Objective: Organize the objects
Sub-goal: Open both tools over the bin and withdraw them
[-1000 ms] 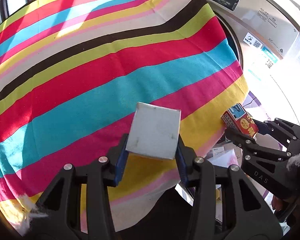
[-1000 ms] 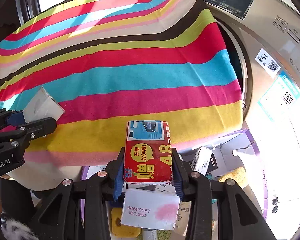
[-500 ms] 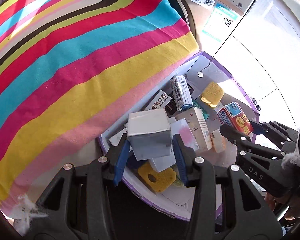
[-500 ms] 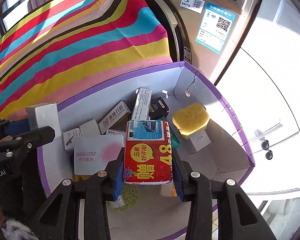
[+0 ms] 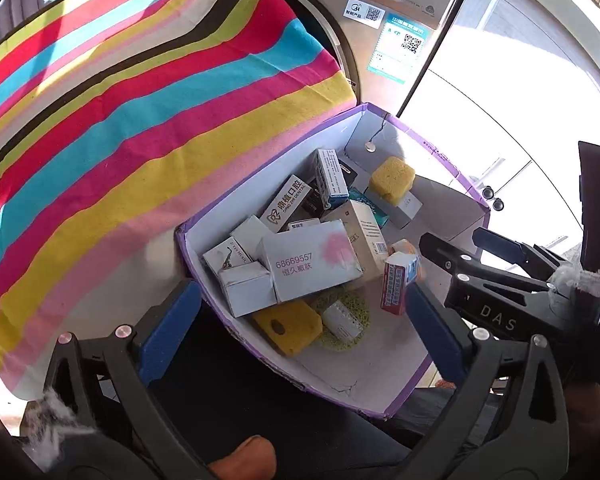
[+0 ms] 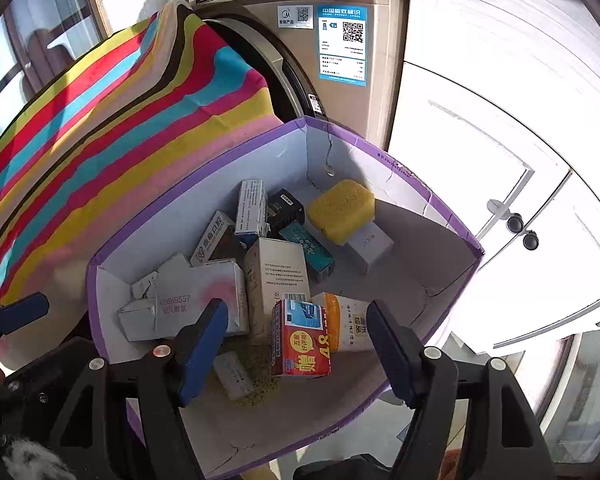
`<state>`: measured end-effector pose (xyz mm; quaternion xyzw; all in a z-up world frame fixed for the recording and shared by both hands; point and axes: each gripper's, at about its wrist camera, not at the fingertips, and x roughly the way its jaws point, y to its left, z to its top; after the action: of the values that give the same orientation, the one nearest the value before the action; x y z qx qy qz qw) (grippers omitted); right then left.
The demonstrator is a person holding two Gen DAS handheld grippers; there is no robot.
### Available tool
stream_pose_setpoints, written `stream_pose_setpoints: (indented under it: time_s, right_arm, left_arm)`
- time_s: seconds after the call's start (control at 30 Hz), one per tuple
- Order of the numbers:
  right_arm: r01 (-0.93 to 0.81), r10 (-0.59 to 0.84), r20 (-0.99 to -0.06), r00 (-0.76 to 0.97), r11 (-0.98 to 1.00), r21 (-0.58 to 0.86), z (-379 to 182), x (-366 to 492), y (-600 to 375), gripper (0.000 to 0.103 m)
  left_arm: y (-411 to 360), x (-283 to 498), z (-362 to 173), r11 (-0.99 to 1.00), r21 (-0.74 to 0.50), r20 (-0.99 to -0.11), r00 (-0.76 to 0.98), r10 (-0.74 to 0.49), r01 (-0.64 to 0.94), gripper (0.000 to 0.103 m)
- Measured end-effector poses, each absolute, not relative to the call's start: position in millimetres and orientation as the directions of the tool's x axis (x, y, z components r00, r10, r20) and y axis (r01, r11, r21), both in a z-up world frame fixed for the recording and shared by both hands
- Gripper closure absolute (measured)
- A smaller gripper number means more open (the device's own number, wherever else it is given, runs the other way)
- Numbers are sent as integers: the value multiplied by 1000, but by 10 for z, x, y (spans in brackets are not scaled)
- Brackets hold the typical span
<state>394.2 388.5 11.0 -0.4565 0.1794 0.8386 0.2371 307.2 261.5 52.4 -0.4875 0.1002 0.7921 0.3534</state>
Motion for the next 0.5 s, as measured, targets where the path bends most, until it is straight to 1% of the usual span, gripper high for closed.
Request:
stream_pose_setpoints:
  time_s: [0.1,0.17,0.33,0.5]
  right_arm:
    - [-552,251,-844,-475,-831,64,141,3926,3875,28]
    - [-552,253,-849,-465,-832,54,121,3955,3876,27]
    - [-551,253,-865,-434,-834,32,29,4038,3856,27]
    - [-581,242,-866,-438,-811,67,-15,4085,3880,27]
  left_arm:
    - [2621,3086,522,-773,-95,-851,-352,390,-627,1]
    - [2611,3083,486,-782,-73,-862,-356,362,-619,1]
    - [2620,3088,507,-786,-73,-856,-367,365,-614,1]
    - [2652,3090,584,-761,-120,-830,-356,430,-638,1]
